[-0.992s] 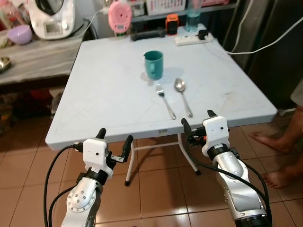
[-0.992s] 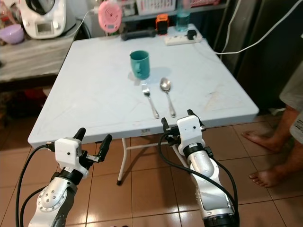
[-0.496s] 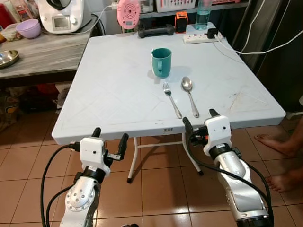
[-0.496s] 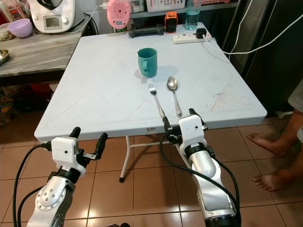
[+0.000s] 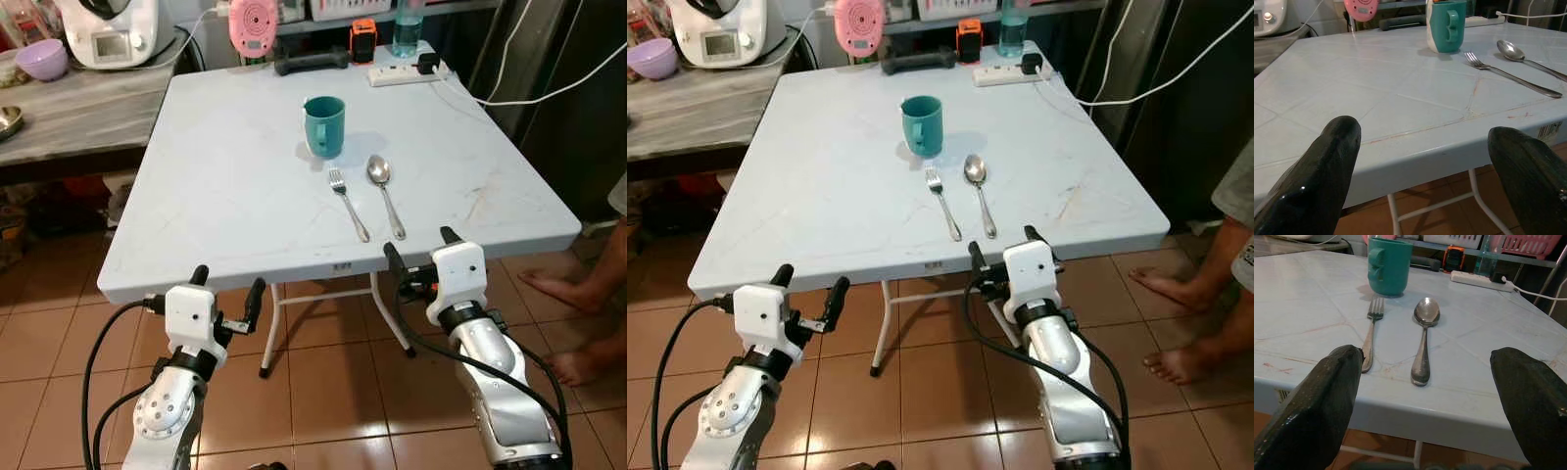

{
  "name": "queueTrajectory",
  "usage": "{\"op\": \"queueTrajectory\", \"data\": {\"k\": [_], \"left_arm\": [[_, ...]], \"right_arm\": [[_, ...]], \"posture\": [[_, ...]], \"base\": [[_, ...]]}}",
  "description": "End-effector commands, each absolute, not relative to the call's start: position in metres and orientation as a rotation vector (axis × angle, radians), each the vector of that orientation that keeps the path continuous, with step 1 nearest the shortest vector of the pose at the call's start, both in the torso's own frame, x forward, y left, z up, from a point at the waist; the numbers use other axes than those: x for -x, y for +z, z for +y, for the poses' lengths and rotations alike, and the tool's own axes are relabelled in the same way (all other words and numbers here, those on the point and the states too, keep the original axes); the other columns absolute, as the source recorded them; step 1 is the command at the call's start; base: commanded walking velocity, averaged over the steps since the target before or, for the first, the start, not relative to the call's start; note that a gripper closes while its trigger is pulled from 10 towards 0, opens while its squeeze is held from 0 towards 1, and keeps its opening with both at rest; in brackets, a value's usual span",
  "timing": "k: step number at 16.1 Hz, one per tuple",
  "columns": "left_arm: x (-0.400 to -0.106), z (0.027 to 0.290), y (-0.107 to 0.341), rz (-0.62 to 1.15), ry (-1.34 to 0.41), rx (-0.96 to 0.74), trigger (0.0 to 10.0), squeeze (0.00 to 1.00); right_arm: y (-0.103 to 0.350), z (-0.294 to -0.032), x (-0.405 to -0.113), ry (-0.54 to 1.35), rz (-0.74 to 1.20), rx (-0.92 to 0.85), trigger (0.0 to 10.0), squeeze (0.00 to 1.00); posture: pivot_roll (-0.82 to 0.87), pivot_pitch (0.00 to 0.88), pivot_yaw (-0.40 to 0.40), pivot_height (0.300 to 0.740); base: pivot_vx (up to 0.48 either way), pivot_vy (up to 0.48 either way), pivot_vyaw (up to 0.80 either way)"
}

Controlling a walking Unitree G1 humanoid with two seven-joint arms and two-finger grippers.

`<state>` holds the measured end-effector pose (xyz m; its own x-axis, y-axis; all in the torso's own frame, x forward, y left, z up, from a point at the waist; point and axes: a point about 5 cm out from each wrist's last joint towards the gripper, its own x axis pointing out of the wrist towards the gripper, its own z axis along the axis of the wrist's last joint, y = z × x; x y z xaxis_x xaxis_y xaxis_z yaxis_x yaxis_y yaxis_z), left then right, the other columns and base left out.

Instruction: Setting the table

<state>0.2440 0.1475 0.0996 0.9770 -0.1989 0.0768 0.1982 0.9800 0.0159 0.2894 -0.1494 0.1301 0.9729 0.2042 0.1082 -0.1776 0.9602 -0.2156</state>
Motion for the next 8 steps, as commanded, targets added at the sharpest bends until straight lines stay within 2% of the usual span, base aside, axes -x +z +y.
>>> {"op": "queueTrajectory", "data": {"k": [1, 8], "left_arm": [[-0.2427, 0.1512, 0.0977, -0.066, -0.198, -0.029, 10.0, 0.00], [-0.2425, 0.1471, 0.1010, -0.074, -0.259, -0.024, 10.0, 0.00]], "right_arm": [[0.1341, -0.1465, -0.2885, 0.197, -0.148, 0.200, 10.0, 0.00], [0.1325, -0.1465, -0.2853, 0.174, -0.148, 0.189, 10.0, 0.00]], "posture": [[-0.16, 0.102, 0.112, 0.740], [-0.16, 0.102, 0.128, 0.740]], "base": [[0.000, 0.000, 0.00], [0.000, 0.000, 0.00]]}}
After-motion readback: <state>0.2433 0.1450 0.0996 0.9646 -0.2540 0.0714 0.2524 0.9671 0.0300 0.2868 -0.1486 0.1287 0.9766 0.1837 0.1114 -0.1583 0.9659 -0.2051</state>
